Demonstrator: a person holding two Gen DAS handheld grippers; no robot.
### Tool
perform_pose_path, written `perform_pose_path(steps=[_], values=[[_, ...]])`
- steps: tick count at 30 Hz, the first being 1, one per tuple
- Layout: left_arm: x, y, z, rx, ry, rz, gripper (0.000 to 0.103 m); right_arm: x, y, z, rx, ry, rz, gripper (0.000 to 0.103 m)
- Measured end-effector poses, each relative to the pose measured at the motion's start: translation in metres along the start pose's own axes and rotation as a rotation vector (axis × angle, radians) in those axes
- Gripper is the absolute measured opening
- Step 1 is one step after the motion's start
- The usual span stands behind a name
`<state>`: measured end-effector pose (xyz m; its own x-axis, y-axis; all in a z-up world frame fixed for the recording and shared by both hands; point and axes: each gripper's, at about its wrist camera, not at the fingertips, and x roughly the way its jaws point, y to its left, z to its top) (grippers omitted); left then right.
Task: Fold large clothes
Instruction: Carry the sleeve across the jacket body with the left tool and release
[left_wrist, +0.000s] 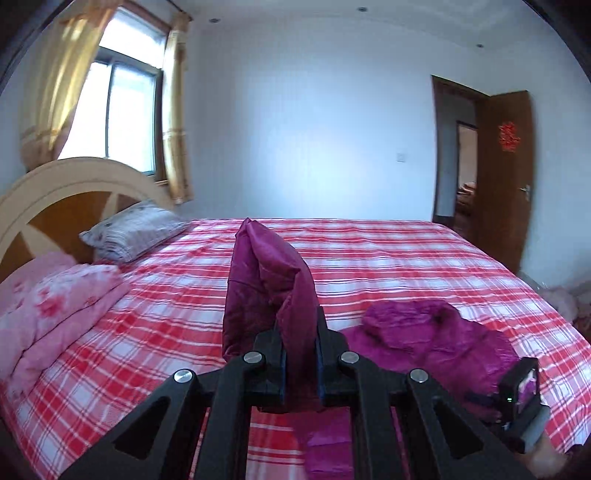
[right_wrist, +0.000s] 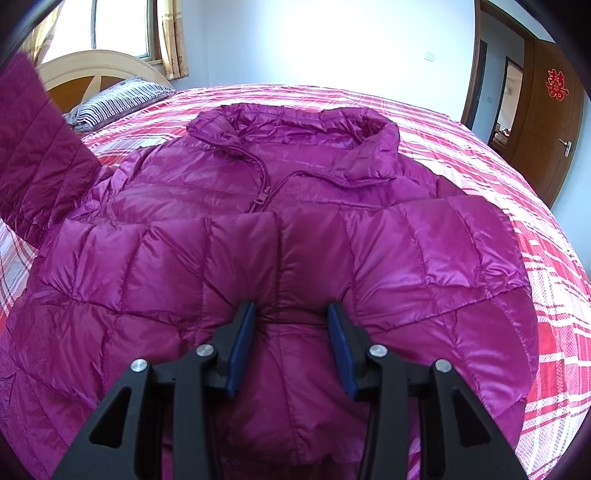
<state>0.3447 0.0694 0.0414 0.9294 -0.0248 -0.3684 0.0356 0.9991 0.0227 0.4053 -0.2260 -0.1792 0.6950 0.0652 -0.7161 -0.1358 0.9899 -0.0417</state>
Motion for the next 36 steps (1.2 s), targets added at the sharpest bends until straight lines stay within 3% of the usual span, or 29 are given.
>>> perform_pose_path(steps=[4, 16, 36], values=[[0.017, -0.042, -0.013, 0.070, 0.033, -0.048, 0.011, -0.001, -0.001, -0.001, 0.006, -0.003, 0.006, 0.044], [0.056, -0.116, -0.064, 0.109, 0.160, -0.169, 0.011, 0.000, -0.002, 0.000, 0.014, -0.006, 0.015, 0.044], [0.081, -0.168, -0.110, 0.241, 0.212, -0.173, 0.011, 0.000, -0.001, 0.000, 0.015, -0.004, 0.014, 0.045]])
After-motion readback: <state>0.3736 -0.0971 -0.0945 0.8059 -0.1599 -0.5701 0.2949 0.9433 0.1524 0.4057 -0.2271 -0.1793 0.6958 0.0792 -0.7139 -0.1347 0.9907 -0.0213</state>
